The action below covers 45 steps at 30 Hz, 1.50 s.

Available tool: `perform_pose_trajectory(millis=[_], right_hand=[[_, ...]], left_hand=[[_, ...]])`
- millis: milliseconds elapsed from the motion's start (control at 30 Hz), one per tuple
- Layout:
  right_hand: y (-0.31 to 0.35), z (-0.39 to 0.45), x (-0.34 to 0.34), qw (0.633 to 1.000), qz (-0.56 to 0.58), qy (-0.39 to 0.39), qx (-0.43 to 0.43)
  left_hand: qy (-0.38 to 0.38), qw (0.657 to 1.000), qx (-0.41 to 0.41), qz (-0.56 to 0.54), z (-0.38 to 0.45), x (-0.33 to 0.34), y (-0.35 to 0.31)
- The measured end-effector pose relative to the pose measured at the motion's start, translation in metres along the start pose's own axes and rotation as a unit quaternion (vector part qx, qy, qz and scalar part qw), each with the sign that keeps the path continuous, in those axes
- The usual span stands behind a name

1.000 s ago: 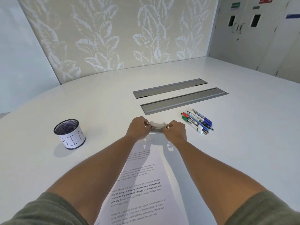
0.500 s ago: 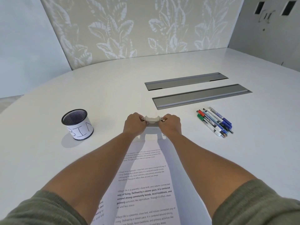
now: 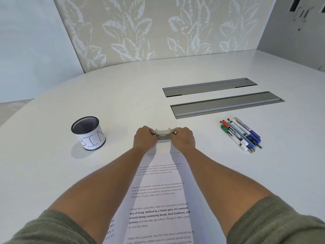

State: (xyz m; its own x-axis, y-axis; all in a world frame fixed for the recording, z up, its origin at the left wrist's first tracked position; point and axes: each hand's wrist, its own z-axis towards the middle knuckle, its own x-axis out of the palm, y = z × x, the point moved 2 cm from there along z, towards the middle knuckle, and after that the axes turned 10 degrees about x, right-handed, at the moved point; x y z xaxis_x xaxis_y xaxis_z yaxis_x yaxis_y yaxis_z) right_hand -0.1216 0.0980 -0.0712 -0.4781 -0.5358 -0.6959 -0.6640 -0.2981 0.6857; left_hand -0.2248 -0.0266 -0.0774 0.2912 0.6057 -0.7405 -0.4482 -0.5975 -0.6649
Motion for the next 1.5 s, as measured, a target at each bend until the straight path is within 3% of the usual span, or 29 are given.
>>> perform_pose_trajectory(millis=[367,567,800,1133,1367,1500], right_hand=[[-0.009,-0.011,-0.010,0.999,-0.040,0.011,0.005],[-0.017,-0.028,-0.025,0.988,-0.145,0.027,0.032],[-0.019,-0.059,-0.033,0.966,-0.243,0.085,0.011],[-0.022,-0.089,-0.029,0.931,-0.341,0.129,-0.027],[-0.026,-0.085,-0.026,0.971,-0.199,0.112,-0.068],[-0.027,-0.082,-0.029,0.987,-0.091,0.121,-0.047]], left_hand=[[0.022,0.999,-0.026,-0.011,-0.012,-0.013,0.009],[0.037,0.999,-0.007,0.036,-0.032,-0.033,0.015],[0.136,0.978,0.008,0.157,-0.062,-0.048,0.018],[0.181,0.963,-0.010,0.197,-0.101,-0.066,0.026],[0.169,0.972,-0.009,0.163,-0.117,-0.082,0.032],[0.172,0.968,-0.009,0.180,-0.125,-0.091,0.038]])
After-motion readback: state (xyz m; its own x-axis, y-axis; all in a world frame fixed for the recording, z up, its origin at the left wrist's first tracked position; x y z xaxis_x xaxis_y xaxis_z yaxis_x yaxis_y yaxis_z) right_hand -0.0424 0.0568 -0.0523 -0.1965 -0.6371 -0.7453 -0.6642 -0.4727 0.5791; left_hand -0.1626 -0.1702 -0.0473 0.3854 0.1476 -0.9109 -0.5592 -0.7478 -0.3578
